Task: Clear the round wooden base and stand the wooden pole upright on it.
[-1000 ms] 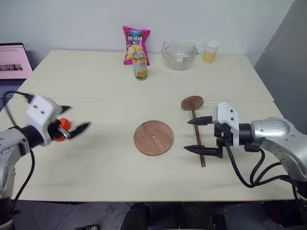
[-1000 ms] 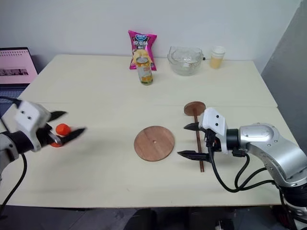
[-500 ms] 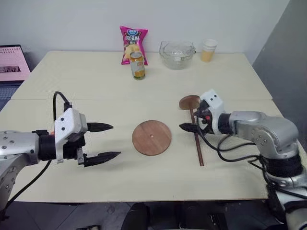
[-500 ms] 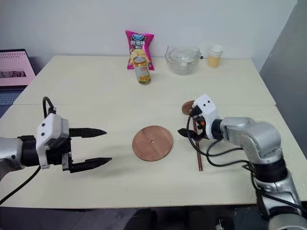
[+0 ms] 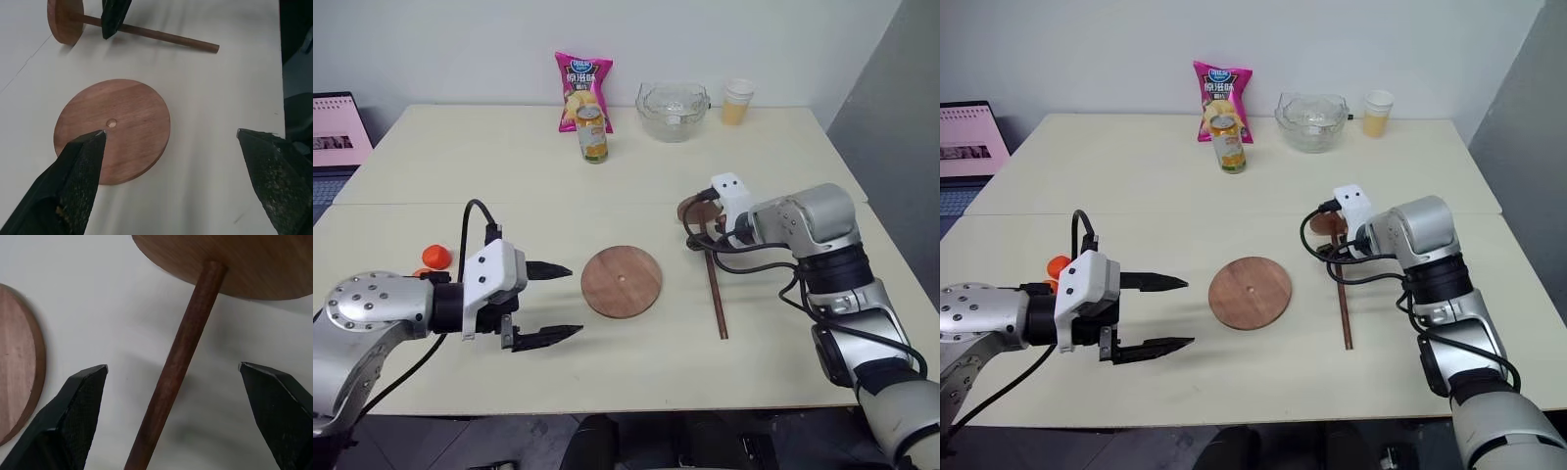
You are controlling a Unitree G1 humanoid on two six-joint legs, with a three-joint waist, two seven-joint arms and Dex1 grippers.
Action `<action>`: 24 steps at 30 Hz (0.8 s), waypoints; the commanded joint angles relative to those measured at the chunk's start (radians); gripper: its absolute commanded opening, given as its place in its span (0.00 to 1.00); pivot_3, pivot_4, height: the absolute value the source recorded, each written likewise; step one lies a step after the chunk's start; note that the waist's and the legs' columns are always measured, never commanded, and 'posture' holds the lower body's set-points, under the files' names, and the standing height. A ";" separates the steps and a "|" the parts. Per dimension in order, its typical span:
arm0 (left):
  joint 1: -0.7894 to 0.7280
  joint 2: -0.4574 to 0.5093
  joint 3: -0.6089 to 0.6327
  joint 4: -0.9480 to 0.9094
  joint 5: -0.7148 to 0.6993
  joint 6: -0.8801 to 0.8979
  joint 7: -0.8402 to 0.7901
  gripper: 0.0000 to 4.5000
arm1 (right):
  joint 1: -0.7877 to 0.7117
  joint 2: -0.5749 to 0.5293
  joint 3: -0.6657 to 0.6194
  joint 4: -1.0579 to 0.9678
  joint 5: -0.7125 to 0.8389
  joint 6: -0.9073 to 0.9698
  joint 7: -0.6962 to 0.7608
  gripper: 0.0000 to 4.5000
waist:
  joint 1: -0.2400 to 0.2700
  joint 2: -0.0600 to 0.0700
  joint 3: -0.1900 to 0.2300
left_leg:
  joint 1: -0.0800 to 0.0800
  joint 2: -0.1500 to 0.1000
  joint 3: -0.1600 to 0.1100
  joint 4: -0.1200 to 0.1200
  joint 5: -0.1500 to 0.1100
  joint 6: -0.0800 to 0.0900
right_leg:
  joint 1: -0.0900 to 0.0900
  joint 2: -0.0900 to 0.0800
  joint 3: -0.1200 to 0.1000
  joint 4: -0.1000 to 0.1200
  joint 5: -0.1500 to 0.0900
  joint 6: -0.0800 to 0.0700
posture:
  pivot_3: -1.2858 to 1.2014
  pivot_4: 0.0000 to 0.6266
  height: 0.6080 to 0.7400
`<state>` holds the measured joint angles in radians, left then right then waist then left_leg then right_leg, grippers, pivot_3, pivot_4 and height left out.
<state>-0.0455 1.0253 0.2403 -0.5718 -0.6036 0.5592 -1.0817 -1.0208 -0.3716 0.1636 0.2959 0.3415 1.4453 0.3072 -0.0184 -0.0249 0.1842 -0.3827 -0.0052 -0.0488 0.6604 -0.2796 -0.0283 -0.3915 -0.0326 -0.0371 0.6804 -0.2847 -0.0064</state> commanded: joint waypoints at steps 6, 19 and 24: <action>-0.020 -0.011 -0.024 -0.052 0.003 -0.010 0.032 1.00 | -0.074 0.041 -0.047 0.118 -0.031 0.002 0.004 0.68 | -0.007 0.000 0.000 | 0.000 0.000 0.000 0.000 0.000 0.000 | 0.000 0.000 0.000 0.000 0.000 0.000 | 0.52 0.24 1.00; -0.055 0.003 -0.050 -0.027 0.009 -0.012 0.017 1.00 | -0.117 0.115 -0.243 0.156 -0.048 0.082 -0.063 0.05 | -0.008 0.000 0.000 | 0.000 0.000 0.000 0.000 0.000 0.000 | -0.001 0.000 0.000 0.000 0.000 0.000 | 0.52 0.24 1.00; -0.067 0.011 -0.046 -0.005 0.011 -0.010 0.004 1.00 | -0.132 0.133 -0.329 0.116 -0.040 0.101 -0.088 0.05 | -0.009 0.001 0.001 | -0.001 0.000 0.000 0.000 0.000 0.000 | -0.002 0.000 0.000 0.000 0.000 0.000 | 0.52 0.24 1.00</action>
<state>-0.0966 1.0229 0.1833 -0.5773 -0.5929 0.5596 -1.0683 -1.1174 -0.2415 -0.1232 0.4604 0.2957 1.5365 0.2310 -0.0270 -0.0241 0.1847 -0.3836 -0.0050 -0.0486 0.6599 -0.2797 -0.0281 -0.3932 -0.0321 -0.0368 0.6809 -0.2847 -0.0064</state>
